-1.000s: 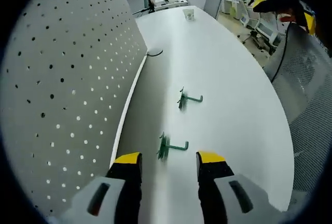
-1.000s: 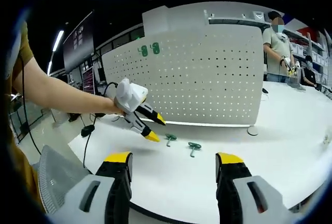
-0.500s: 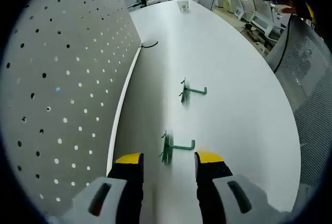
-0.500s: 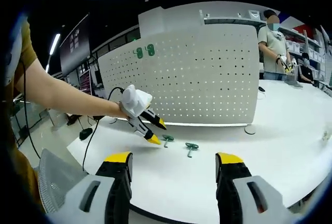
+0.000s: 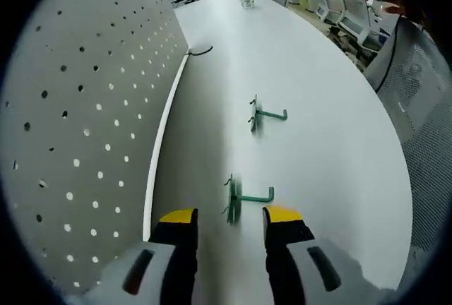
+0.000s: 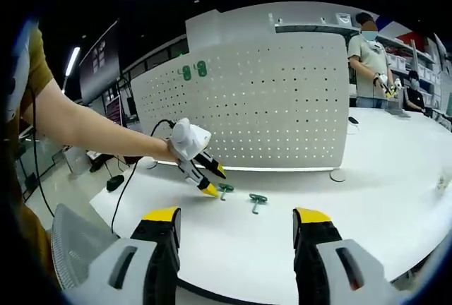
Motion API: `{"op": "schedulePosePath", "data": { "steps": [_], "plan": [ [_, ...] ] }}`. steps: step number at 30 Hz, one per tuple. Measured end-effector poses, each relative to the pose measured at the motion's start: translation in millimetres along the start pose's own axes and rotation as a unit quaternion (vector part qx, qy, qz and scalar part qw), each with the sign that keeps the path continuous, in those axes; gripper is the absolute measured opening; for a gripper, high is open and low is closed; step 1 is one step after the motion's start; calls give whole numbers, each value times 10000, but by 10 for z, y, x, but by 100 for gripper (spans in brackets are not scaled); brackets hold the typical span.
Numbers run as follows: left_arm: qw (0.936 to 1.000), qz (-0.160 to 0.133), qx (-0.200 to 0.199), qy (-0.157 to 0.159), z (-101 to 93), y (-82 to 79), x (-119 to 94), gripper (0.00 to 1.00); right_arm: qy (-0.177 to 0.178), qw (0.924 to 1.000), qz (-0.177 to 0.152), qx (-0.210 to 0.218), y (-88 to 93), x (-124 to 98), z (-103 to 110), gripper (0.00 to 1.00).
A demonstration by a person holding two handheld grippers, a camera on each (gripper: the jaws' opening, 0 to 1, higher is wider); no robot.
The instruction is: Insert the hook assembly into the mounting plate slot until the hook locks in place.
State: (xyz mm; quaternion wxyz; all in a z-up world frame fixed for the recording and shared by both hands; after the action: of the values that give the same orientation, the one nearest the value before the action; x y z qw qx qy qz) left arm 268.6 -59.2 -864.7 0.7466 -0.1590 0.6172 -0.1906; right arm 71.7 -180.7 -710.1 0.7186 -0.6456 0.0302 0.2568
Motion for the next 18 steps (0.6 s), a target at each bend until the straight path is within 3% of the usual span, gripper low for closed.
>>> {"op": "schedulePosePath", "data": {
  "steps": [18],
  "plan": [
    [9998,55,-94,194,-39,-23,66,7,2,10000,-16,24,-40,35,-48,61]
  ]
}}
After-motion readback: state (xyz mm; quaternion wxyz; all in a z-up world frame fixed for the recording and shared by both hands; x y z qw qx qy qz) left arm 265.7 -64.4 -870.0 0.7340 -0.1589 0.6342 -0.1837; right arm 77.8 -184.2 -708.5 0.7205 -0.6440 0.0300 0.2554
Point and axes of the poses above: the point that each gripper's makers call its tool centre point, and the gripper's own axes: x roughly forward along the fingers, z roughly to its left, y roughly out of its underside, the point moved 1 cm from there along -x, roughly backward along the fingers, and after that the axes turned 1 degree about x, right-handed, at the moved point
